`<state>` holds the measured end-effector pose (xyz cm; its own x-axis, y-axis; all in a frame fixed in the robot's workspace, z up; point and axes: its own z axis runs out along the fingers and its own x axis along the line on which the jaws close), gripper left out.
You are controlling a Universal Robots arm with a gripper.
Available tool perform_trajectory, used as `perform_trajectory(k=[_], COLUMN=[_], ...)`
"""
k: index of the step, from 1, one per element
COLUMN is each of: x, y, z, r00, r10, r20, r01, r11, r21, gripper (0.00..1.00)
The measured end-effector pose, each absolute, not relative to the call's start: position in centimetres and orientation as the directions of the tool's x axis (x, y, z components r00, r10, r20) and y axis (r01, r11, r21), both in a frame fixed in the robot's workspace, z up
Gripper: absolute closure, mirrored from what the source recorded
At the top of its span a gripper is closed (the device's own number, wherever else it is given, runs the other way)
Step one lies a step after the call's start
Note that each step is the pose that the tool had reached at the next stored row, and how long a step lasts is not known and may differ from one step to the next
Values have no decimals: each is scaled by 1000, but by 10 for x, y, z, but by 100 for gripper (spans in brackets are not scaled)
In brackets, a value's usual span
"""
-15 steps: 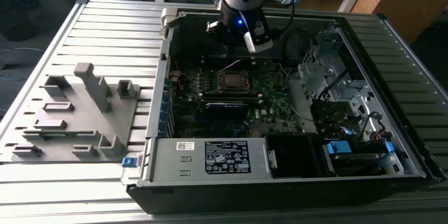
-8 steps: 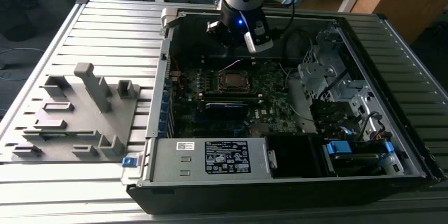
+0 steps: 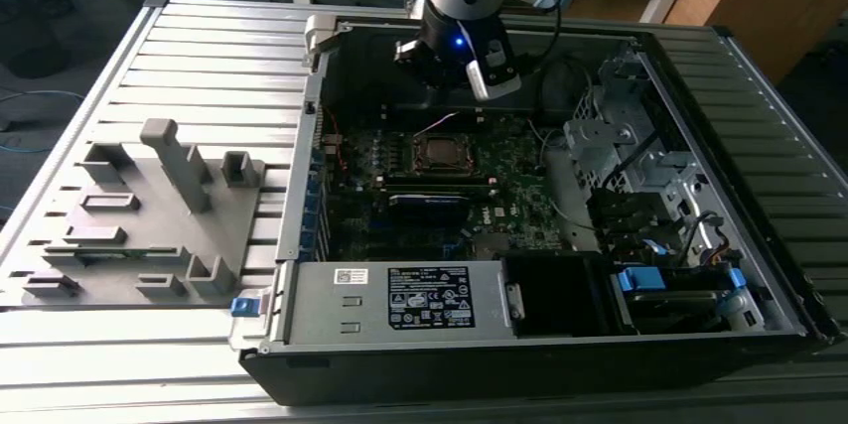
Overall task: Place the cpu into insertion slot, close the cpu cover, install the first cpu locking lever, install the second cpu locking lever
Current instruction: 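Install the first cpu locking lever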
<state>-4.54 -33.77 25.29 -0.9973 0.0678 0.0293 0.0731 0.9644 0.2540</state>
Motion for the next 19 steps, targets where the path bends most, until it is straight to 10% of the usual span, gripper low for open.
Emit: perform_trajectory(k=[19], x=[-43], y=[-338], z=[245], r00=[-997], r10=[68], r20=[29], r01=[73], r11=[965], r21=[254], gripper=[89])
